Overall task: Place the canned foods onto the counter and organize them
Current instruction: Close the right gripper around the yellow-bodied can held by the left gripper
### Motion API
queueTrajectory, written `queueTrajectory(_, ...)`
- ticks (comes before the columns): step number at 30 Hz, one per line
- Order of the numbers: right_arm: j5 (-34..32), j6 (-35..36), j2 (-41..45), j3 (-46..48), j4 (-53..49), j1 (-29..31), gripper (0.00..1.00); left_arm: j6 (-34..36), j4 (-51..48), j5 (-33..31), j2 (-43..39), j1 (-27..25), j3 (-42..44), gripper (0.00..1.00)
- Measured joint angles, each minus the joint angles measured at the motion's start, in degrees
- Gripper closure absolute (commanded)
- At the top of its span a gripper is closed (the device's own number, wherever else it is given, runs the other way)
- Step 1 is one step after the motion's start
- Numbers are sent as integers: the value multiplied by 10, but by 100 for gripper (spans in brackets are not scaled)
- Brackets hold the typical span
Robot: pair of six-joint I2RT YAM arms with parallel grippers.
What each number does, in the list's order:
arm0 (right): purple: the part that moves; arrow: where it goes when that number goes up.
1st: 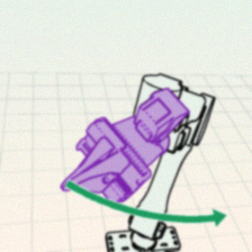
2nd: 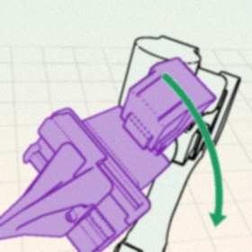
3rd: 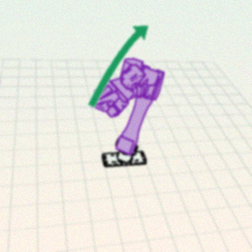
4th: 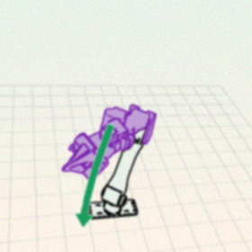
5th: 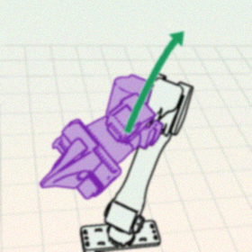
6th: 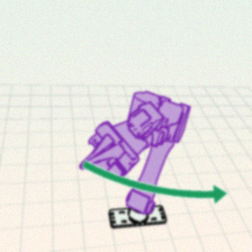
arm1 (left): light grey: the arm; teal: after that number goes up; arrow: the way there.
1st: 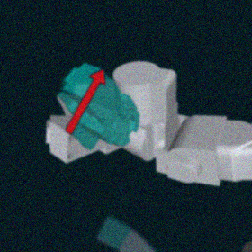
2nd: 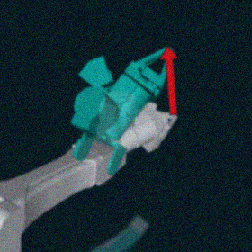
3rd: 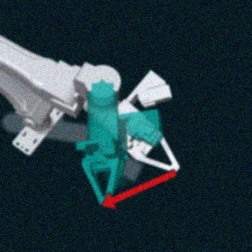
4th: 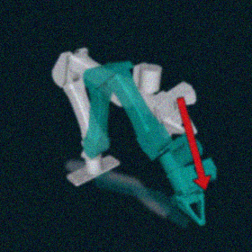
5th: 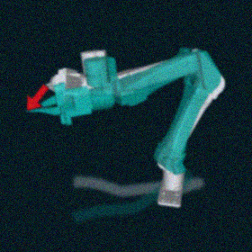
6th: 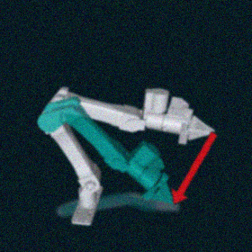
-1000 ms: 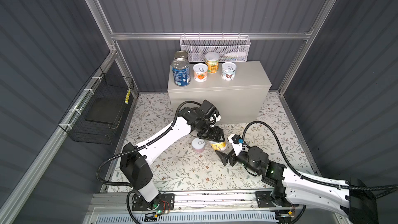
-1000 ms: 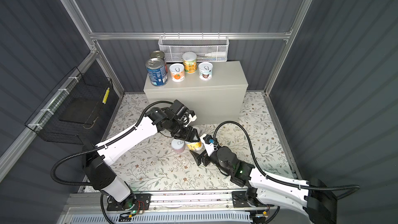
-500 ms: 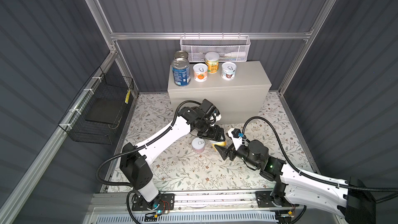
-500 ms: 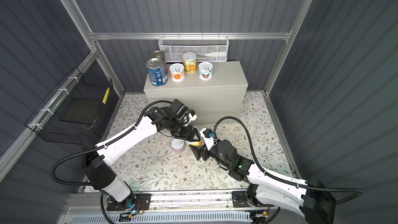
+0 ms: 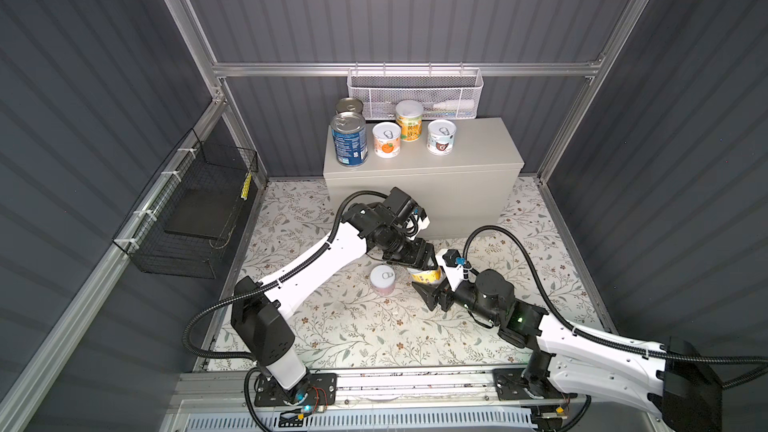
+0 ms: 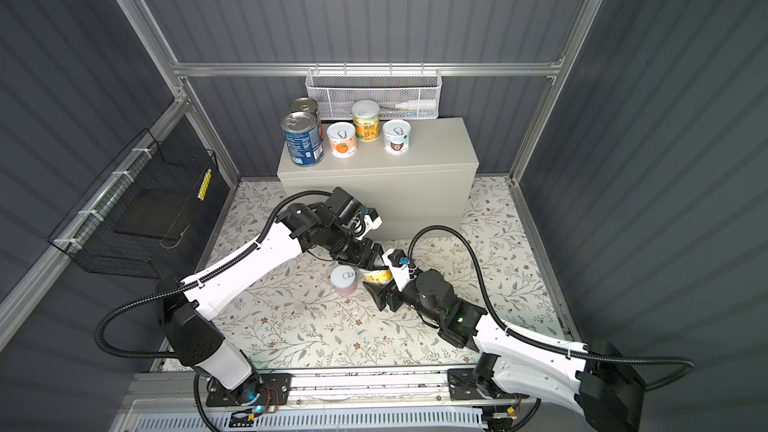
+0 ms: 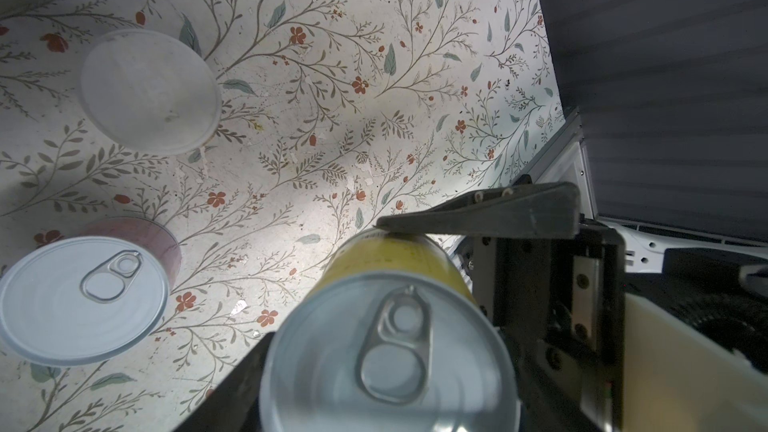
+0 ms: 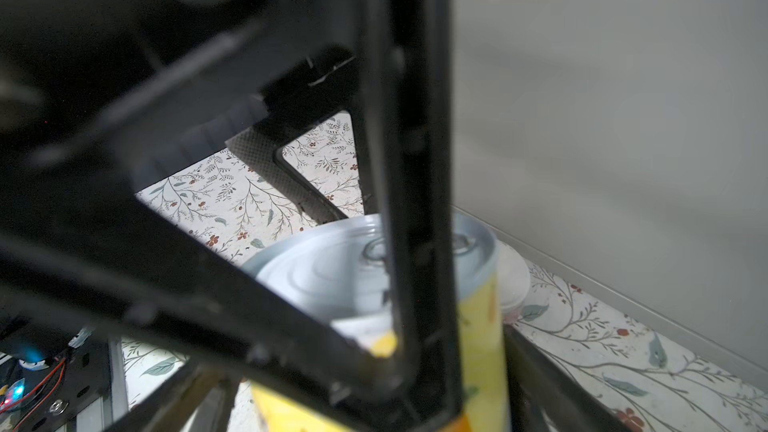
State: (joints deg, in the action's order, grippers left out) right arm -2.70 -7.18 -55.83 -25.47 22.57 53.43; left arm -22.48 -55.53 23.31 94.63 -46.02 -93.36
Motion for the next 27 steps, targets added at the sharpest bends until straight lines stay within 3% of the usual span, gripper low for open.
queueTrajectory(18,-15,13,-18,-1,28,0,8,0,0,6,0,0,0,47)
queueTrajectory(27,-17,16,-31,-1,52,0,23,0,1,9,0,0,0,47)
